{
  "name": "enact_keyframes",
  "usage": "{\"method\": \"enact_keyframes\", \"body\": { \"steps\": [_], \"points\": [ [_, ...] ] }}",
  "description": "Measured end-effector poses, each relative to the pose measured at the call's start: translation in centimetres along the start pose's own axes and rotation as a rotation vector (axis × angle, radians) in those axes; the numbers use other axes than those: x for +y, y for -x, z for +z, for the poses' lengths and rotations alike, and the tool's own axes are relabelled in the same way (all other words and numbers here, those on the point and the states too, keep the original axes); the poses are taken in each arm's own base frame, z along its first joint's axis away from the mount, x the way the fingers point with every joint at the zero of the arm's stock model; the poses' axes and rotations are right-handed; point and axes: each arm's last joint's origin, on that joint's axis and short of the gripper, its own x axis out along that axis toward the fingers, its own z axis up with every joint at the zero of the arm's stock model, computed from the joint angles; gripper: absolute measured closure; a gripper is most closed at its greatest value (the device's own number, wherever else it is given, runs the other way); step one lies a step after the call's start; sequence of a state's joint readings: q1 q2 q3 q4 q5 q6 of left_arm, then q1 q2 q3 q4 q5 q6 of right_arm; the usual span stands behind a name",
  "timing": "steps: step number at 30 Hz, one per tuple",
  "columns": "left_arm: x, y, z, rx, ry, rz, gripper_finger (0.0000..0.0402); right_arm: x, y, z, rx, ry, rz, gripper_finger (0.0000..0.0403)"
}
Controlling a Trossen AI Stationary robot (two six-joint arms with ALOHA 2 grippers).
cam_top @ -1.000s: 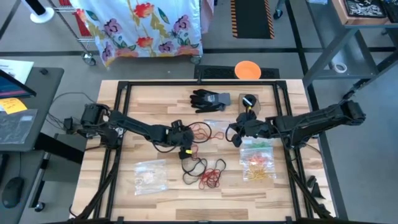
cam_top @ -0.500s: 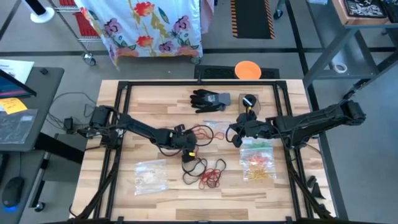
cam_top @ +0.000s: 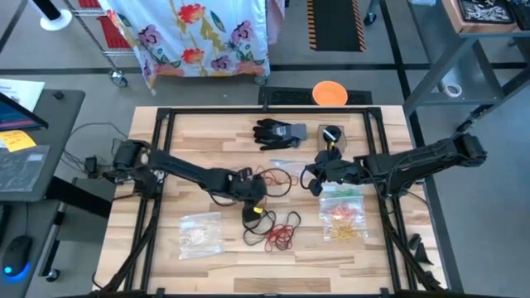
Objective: Sort rubber bands
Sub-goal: Put the red rubber band into the transparent zip bag
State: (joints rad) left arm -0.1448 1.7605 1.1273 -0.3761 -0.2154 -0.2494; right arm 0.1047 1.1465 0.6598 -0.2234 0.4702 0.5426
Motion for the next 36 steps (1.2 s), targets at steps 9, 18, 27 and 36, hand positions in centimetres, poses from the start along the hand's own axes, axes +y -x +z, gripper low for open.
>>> {"method": "enact_keyframes", "body": {
  "steps": [9,18,27,36],
  "points": [
    [0.5,8.2,1.7,-0.294,0.078,0.048,0.0400,0.4,0.1,-0.2,0.001,0.010,0.015,0.0403],
    [0.3,9.3,2.8,-0.440,0.066,0.075,0.0400,0.8,0.2,-0.1,-0.017,0.008,0.042,0.0403],
    [-0.1,9.0,2.0,-0.356,0.107,0.011,0.0400,0.7,0.3,-0.5,0.013,-0.003,0.029,0.0403],
    [-1.9,9.2,0.7,-0.253,0.206,-0.097,0.0400,0.7,0.3,-0.5,0.011,0.016,0.028,0.0403]
  ]
}}
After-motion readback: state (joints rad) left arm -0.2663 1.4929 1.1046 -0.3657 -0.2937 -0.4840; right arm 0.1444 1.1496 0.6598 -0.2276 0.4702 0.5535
